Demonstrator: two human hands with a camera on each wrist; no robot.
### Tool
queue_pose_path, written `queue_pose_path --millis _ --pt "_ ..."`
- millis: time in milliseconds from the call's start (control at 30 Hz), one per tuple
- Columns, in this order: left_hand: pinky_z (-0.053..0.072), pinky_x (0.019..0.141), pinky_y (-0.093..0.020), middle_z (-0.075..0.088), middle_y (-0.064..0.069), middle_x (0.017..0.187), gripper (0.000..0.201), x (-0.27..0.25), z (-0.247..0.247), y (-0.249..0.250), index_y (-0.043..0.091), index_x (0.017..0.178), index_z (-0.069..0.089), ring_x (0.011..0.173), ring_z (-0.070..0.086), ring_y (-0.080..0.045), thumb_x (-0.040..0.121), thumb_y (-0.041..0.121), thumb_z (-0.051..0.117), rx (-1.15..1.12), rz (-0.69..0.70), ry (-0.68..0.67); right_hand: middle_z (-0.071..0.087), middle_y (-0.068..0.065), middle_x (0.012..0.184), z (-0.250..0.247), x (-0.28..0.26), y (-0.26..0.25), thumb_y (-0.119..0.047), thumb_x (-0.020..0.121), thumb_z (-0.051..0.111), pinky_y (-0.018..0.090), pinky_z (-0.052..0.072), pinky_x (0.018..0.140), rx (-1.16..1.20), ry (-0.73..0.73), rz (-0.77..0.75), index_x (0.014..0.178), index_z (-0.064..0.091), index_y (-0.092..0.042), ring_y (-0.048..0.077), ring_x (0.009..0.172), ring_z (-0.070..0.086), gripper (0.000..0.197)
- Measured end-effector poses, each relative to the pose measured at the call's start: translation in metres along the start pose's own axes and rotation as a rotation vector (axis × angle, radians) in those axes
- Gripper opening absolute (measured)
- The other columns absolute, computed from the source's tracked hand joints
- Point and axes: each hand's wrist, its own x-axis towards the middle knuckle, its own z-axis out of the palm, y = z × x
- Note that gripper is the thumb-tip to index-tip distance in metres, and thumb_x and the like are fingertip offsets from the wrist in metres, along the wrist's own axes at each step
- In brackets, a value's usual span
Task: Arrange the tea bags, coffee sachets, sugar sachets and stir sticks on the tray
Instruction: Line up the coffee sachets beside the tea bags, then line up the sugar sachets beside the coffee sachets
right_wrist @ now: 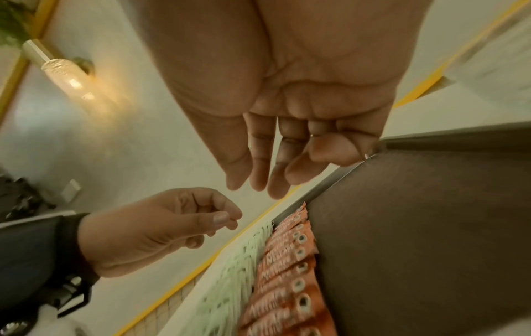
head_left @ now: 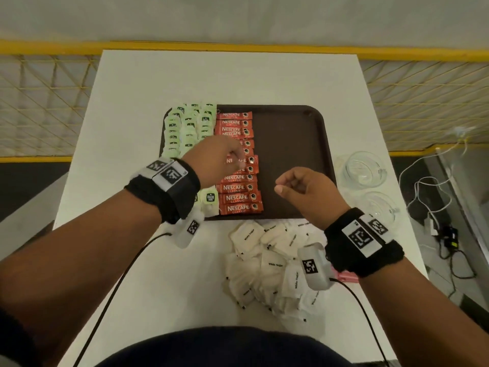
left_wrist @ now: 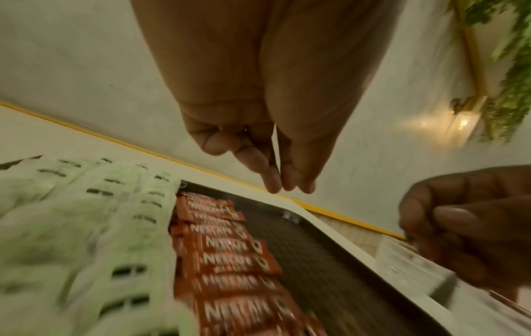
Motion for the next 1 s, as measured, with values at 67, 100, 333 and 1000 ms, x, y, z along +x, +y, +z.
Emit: queue_pose_path --millis 67,100,333,1000 --pt "0.039 0.067 -0.018 0.059 0.012 0.095 0.009 -0.027 0.014 0.008 0.024 0.099 0.066 0.082 0.054 -0.001 0.092 0.03 0.065 -0.016 -0.015 -0.076 0.067 -0.01 0.086 0.001 -0.02 0.008 -0.029 0.088 0.068 0.023 0.05 0.078 -0.029 -0.049 -0.018 0.094 0.066 -0.025 0.006 0.084 0.064 0.007" --pt "0.039 0.067 -0.017 0.059 0.013 0.094 0.009 -0.04 0.022 0.01 0.025 0.098 0.066 0.081 0.053 0.001 0.092 0.031 0.065 -0.015 -0.032 -0.105 0.067 -0.01 0.086 0.002 -0.03 0.013 -0.028 0.088 0.068 0.021 0.049 0.077 -0.058 -0.081 -0.027 0.094 0.067 -0.024 0.004 0.082 0.063 0.007" --pt "0.048 0.079 -0.031 0.066 0.0 0.096 0.024 -0.095 0.069 0.007 0.016 0.101 0.063 0.089 0.06 -0.017 0.095 0.039 0.058 0.072 -0.278 -0.245 0.059 0.004 0.119 0.019 -0.061 0.059 -0.034 0.092 0.062 0.027 0.043 0.09 -0.439 -0.148 0.096 0.121 0.061 -0.017 0.017 0.102 0.058 0.033" --pt "0.048 0.088 -0.035 0.055 -0.01 0.12 0.056 -0.087 0.123 0.029 0.008 0.119 0.051 0.107 0.055 -0.025 0.079 0.039 0.077 0.092 -0.463 -0.159 0.062 0.0 0.114 0.032 -0.053 0.078 -0.036 0.071 0.083 0.031 0.048 0.081 -0.34 -0.155 0.262 0.115 0.053 -0.023 0.019 0.097 0.061 0.055"
